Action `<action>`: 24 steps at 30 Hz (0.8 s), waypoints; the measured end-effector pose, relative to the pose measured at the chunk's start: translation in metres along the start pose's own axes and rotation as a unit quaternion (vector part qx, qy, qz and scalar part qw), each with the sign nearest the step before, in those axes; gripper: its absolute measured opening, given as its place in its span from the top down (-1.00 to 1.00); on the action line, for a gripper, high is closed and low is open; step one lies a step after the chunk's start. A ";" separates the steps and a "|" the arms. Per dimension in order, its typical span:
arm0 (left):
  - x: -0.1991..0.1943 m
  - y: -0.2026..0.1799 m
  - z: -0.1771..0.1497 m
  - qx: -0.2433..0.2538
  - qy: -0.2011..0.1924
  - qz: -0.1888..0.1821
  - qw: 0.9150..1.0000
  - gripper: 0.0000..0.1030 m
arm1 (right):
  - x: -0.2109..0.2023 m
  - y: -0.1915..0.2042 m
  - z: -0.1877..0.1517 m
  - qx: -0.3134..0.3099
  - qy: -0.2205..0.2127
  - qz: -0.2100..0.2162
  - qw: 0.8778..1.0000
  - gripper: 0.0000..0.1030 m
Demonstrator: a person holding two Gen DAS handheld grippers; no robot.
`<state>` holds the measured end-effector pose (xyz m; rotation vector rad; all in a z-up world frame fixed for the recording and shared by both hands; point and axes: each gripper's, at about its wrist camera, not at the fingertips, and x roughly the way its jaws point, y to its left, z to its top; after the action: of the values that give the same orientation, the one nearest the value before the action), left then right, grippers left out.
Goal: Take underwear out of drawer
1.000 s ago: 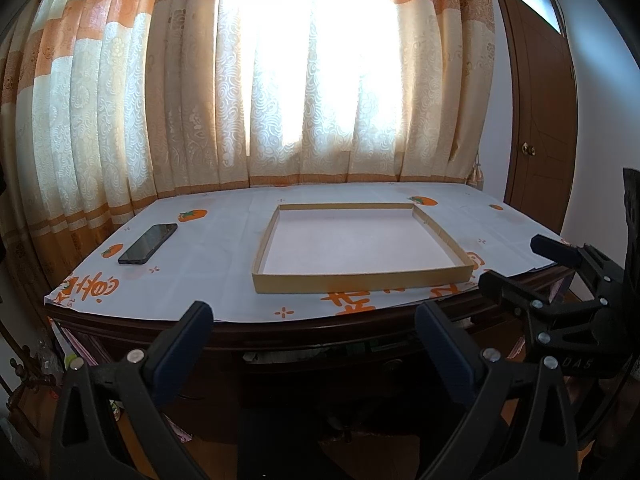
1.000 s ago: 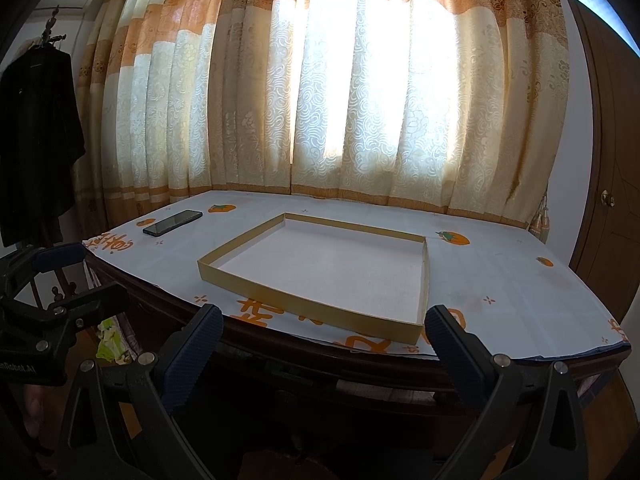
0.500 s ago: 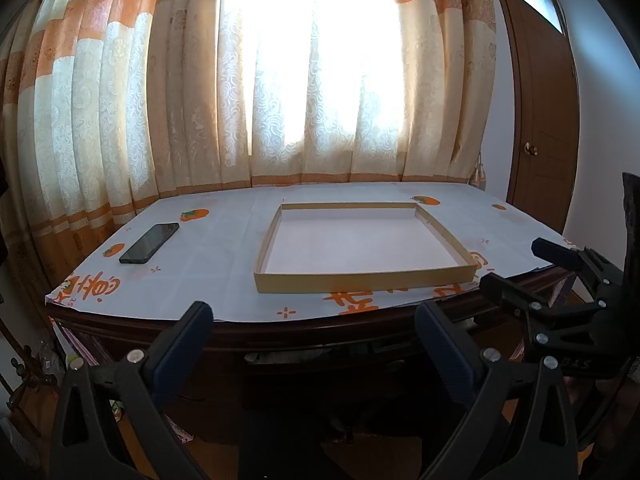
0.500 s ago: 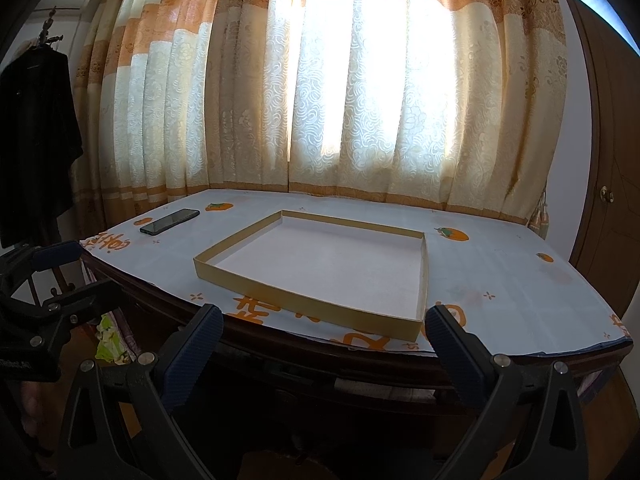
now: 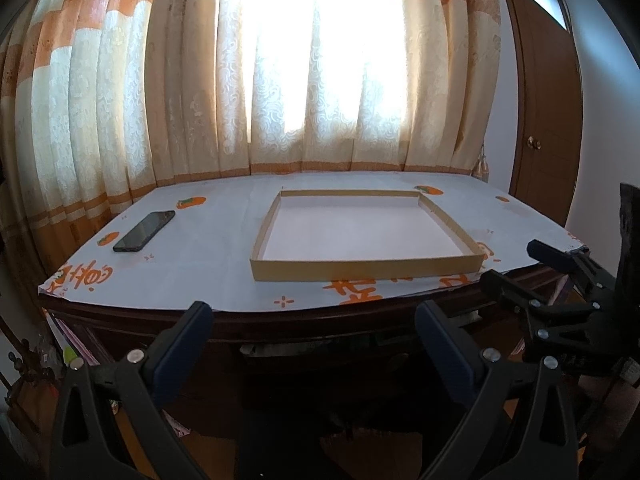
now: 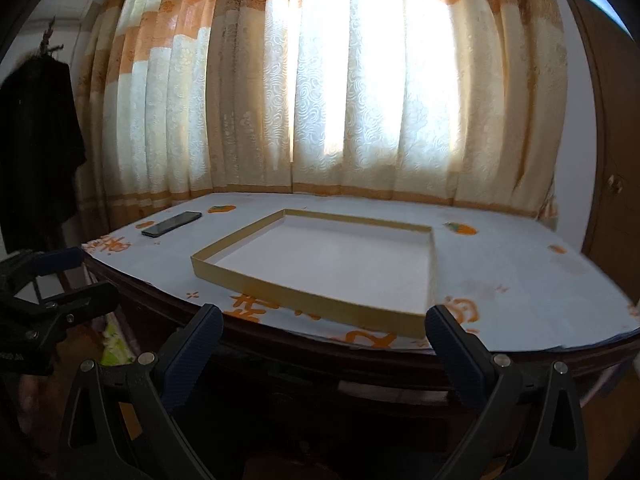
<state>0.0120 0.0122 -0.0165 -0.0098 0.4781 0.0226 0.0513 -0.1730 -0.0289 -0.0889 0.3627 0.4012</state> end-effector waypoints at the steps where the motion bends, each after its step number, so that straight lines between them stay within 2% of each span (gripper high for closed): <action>1: 0.002 0.000 -0.001 0.000 0.002 0.000 1.000 -0.99 | 0.003 -0.003 -0.003 0.003 -0.003 0.002 1.000 -0.99; 9: 0.022 0.002 -0.012 -0.008 0.024 0.003 1.000 -0.99 | 0.033 -0.028 -0.026 0.006 -0.045 -0.003 0.999 -0.99; 17: 0.031 0.004 -0.017 -0.013 0.035 0.006 0.999 -0.99 | 0.052 -0.035 -0.038 -0.006 -0.117 0.006 0.993 -0.99; 24: 0.031 0.008 -0.017 -0.022 0.033 0.005 0.999 -0.99 | 0.069 -0.030 -0.048 -0.037 -0.136 0.000 0.990 -0.99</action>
<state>0.0315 0.0210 -0.0457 -0.0514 0.5428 0.0425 0.1070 -0.1828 -0.0982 -0.1060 0.0786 0.4207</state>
